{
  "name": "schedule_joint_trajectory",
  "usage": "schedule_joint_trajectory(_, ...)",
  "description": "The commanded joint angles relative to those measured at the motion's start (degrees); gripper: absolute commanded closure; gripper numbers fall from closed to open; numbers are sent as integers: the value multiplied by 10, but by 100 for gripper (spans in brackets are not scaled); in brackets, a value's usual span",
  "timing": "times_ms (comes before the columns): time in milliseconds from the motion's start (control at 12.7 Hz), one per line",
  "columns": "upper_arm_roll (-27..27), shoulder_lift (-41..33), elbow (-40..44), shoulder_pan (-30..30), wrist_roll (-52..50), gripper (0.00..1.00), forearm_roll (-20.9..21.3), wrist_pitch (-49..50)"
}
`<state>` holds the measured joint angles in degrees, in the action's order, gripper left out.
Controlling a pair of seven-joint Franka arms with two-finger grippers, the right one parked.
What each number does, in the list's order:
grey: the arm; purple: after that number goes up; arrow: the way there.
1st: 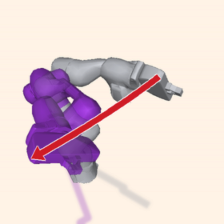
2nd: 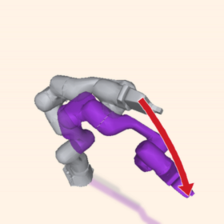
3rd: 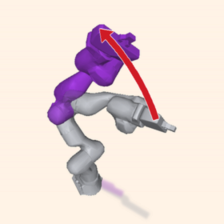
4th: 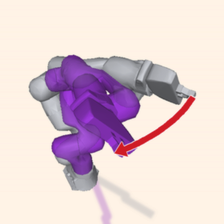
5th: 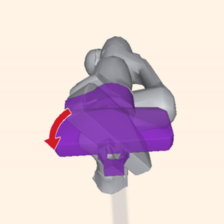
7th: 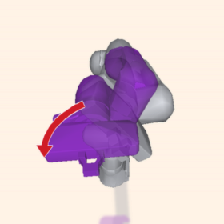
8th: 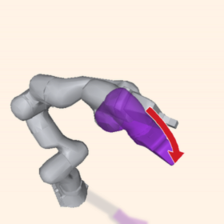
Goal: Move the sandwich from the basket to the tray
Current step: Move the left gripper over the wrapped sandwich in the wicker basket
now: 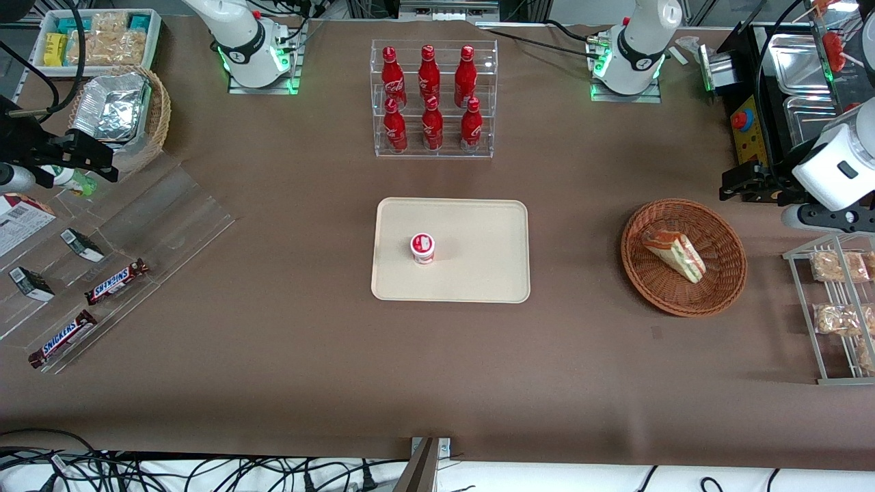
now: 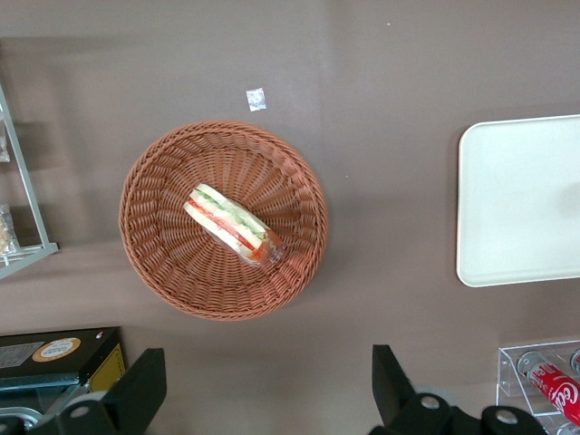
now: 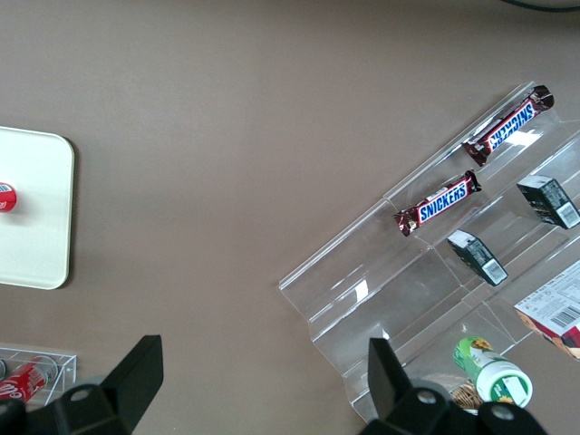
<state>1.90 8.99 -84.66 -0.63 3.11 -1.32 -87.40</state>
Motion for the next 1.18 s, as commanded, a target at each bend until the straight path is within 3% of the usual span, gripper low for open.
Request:
schedule_joint_trajectory(0, -1, 6, 15, -4, 16, 0, -1, 0)
schedule_joint_trajectory(316, 1, 15, 8, -4, 0, 0, 39, -3)
schedule_joint_trajectory(1105, -1, 11, -182, -30, -247, 0, 40, -200)
